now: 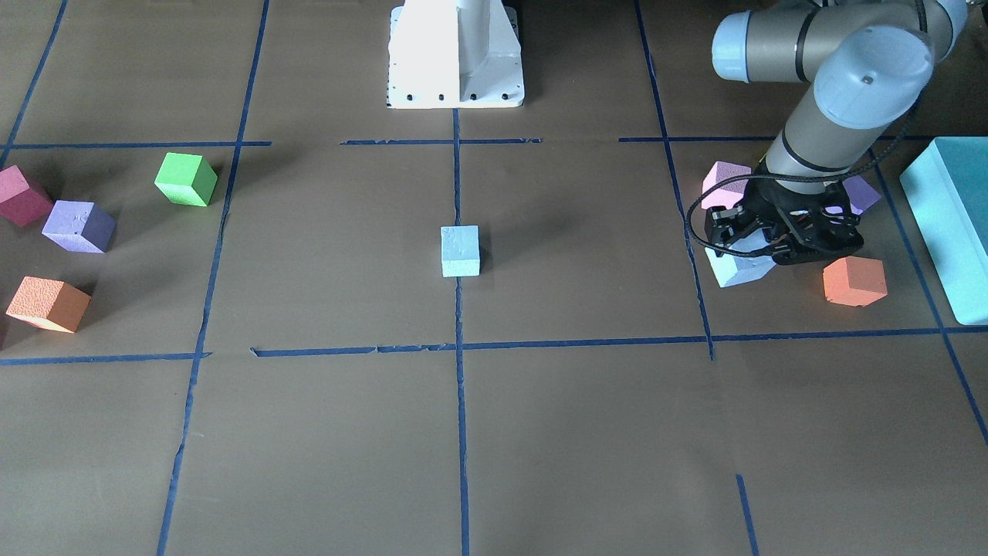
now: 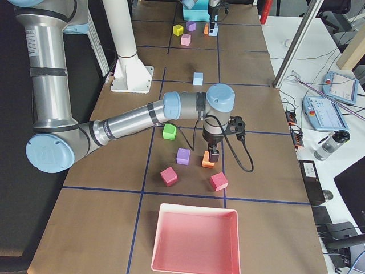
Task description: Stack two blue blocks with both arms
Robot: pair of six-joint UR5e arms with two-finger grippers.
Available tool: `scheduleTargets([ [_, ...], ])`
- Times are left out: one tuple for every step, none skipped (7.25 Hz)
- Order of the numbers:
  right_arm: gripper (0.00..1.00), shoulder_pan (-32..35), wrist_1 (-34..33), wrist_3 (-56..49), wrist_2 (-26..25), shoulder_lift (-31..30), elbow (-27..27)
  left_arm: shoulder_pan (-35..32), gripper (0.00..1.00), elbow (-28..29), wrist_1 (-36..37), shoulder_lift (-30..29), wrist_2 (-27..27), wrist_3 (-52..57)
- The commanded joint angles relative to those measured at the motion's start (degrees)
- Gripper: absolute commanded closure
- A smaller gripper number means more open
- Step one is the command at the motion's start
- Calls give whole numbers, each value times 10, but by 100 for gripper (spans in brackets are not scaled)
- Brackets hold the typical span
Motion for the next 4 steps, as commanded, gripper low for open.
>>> scheduleTargets([
  [0, 26, 97, -18, 4, -51, -65, 54, 98, 7, 13, -54, 2, -2],
  [0, 32, 103, -18, 5, -59, -67, 75, 98, 15, 12, -82, 3, -25],
  [0, 34, 105, -20, 5, -71, -67, 95, 98, 51, 12, -136, 3, -60],
  [0, 36, 105, -20, 5, -75, -67, 114, 99, 105, 12, -195, 14, -86],
])
